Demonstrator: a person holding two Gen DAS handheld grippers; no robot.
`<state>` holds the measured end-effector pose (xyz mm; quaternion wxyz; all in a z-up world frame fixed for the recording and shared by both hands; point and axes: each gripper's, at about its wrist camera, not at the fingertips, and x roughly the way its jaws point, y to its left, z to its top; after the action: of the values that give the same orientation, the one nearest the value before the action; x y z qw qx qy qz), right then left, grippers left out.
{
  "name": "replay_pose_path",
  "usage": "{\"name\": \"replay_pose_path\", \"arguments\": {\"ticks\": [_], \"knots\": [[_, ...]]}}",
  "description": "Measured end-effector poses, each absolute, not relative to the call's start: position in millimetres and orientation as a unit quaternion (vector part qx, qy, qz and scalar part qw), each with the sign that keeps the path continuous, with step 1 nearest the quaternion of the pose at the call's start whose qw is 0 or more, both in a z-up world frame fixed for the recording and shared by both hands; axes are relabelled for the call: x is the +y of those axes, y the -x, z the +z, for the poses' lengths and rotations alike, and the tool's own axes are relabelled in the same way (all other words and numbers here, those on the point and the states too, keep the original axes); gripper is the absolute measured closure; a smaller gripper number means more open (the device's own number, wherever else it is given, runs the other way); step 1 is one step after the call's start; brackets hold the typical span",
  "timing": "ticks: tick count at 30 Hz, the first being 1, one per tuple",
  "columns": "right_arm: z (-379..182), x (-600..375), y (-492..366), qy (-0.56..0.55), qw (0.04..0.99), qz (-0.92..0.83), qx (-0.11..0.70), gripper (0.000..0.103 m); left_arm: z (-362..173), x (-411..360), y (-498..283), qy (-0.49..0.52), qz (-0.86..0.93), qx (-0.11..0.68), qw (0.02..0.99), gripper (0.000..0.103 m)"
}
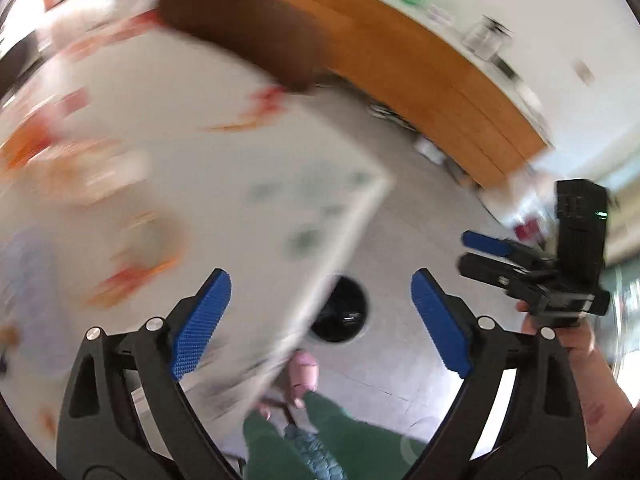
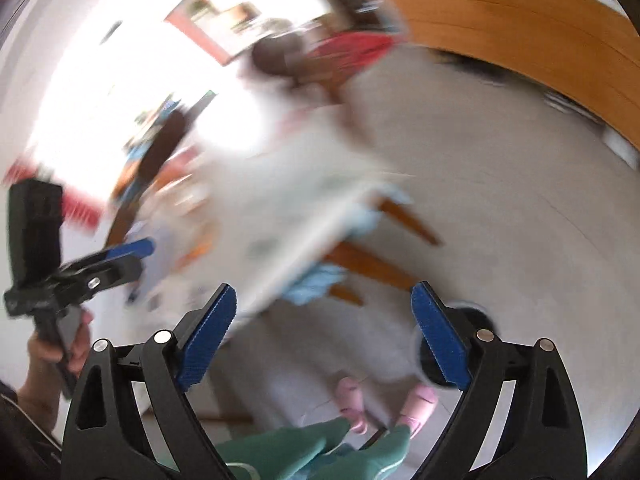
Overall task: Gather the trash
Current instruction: 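Move both tools back over the table, then grasp the clear plastic insert with the left tool while the right tool grasps the white Haier box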
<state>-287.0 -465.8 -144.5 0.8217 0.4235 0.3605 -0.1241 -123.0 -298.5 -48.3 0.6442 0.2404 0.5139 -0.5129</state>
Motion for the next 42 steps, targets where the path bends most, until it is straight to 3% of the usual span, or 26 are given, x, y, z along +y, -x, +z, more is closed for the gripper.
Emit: {"name": "replay_pose_path", "arguments": {"ticks": [6, 10, 24, 32, 36, 42], "knots": [[-102.4, -386.3, 137.3, -0.254, 0.858, 0.052, 0.444, 0.013, -35.6, -178.2, 30.7, -0.169, -0.392, 0.56, 0.71, 0.007], [-96.3, -339.0, 91.2, -0.143, 0.856, 0.126, 0.481, 0.013, -45.0, -122.4, 8.4, -0.152, -0.347, 0.583, 0.719, 0.007], [-148.9, -271.3, 17.8, 0.004, 0.798, 0.239, 0.553, 0.011, -127.5, -91.7, 2.7, -0.13, -0.286, 0.649, 0.693, 0.008], [-166.5, -252.7, -1.2, 0.029, 0.792, 0.25, 0.556, 0.014, -138.7, -95.0, -1.6, -0.144, -0.286, 0.641, 0.698, 0.028], [-178.8, -241.9, 0.2, 0.054, 0.783, 0.252, 0.566, 0.026, -136.1, -95.4, -0.7, -0.168, -0.28, 0.627, 0.707, 0.044], [-174.8, -254.8, 0.2, 0.004, 0.798, 0.229, 0.558, 0.033, -128.4, -82.7, 3.0, -0.172, -0.279, 0.619, 0.714, 0.046]]}}
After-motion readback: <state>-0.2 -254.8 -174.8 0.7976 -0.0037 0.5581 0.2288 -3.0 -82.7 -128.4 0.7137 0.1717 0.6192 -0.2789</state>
